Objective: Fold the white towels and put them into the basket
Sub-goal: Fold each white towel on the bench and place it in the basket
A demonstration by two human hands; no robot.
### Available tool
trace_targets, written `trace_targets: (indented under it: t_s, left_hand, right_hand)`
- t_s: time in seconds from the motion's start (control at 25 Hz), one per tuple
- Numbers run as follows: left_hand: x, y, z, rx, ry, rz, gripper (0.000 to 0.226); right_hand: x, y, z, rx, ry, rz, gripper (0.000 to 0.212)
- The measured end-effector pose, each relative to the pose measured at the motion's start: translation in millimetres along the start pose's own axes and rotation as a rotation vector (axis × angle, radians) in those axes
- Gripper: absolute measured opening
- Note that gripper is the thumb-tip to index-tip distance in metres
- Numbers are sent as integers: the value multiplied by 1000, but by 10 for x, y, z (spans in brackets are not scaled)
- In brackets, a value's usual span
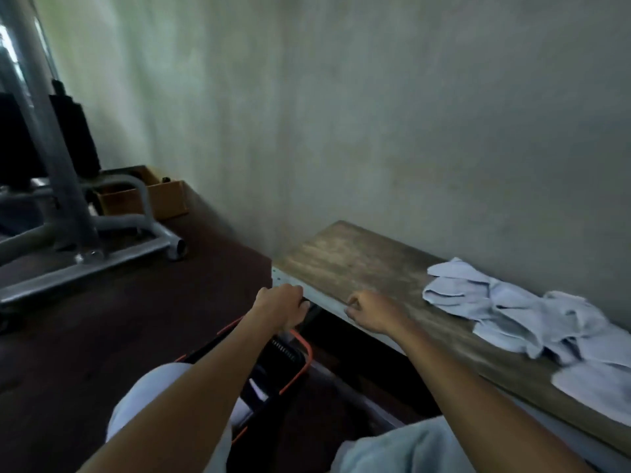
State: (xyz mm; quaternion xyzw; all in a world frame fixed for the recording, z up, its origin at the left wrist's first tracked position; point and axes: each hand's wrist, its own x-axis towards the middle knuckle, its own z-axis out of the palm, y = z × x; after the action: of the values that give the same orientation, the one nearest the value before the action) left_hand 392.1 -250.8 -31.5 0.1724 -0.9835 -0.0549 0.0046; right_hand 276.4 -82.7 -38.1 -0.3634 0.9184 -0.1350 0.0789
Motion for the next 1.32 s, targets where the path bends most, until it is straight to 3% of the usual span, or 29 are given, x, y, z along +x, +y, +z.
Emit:
trace_targets:
  t_s: [0.12,0.28,0.52,0.8,1.0,1.08,1.2,1.32]
  left_hand:
    - [150,515,-52,-26,-17,133,42]
    - [281,1171,-23,-40,-97,286,44]
    - [492,2115,121,-72,-85,457,38]
    - [904,3085,739,-123,68,659,28]
    - [1476,3669,965,-156,201,744,39]
    - [1636,3832,969,-62,206,768,43]
    - [1738,3924,900,53,233,792,27]
    - [1807,3883,724,-43,307,800,20]
  right_hand:
    - [-425,416,-257,-49,96,116,29]
    - [-974,887,-430,-52,132,279,26]
    - [-1510,1696,-609,-94,177,562,28]
    - [-1648,2728,-356,-30,354,847,26]
    - [-1198,3086,-229,105,489,824,33]
    - [-1050,3167,-165,111,491,799,34]
    - [-1009,3247,-210,92,521,746,23]
    - [-1101,3290,-595,153,579,699,12]
